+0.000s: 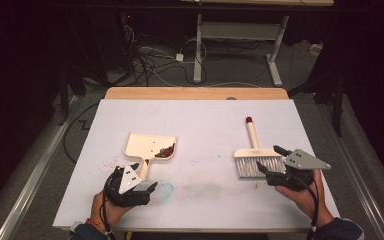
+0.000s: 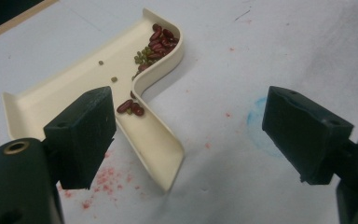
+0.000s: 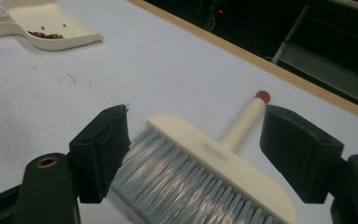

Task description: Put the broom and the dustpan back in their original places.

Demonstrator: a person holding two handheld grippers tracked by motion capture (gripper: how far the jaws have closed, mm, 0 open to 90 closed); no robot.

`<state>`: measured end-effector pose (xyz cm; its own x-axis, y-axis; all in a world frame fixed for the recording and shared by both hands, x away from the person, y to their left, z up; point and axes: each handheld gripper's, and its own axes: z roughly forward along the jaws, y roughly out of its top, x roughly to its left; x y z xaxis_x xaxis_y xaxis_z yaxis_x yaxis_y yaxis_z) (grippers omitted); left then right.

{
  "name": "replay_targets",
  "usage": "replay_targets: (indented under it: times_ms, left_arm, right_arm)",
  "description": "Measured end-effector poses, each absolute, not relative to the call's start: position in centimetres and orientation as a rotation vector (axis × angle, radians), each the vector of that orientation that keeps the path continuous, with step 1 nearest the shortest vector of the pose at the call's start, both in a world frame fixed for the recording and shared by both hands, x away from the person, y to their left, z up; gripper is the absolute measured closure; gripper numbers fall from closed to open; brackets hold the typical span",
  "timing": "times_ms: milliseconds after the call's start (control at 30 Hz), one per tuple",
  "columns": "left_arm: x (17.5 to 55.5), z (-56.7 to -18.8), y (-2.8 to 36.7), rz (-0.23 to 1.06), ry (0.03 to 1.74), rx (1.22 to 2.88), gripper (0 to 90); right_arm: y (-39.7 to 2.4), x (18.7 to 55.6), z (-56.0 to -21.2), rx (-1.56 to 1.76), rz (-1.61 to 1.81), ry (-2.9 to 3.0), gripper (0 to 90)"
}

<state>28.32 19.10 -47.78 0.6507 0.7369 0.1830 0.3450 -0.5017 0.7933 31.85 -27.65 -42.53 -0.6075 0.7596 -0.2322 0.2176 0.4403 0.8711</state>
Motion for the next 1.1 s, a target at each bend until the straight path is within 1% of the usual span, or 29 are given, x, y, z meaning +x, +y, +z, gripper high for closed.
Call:
replay_targets:
  times_ms: [267,400,1100]
  left_arm:
    - [28.3,-47.7,19.2,0.676,0.834,2.108,17.3]
    - [28.2,-47.6,19.2,0.677,0.838,2.107,17.2]
    - [27.6,-47.8,19.5,0.663,0.837,2.120,17.2]
  right_arm:
    - [-28.3,30.9,-45.2,0.827,1.071,2.085,24.0]
    - [-28.4,30.8,-45.9,0.836,1.051,2.103,24.0]
    - [-27.3,30.5,-45.3,0.804,1.054,2.101,24.2]
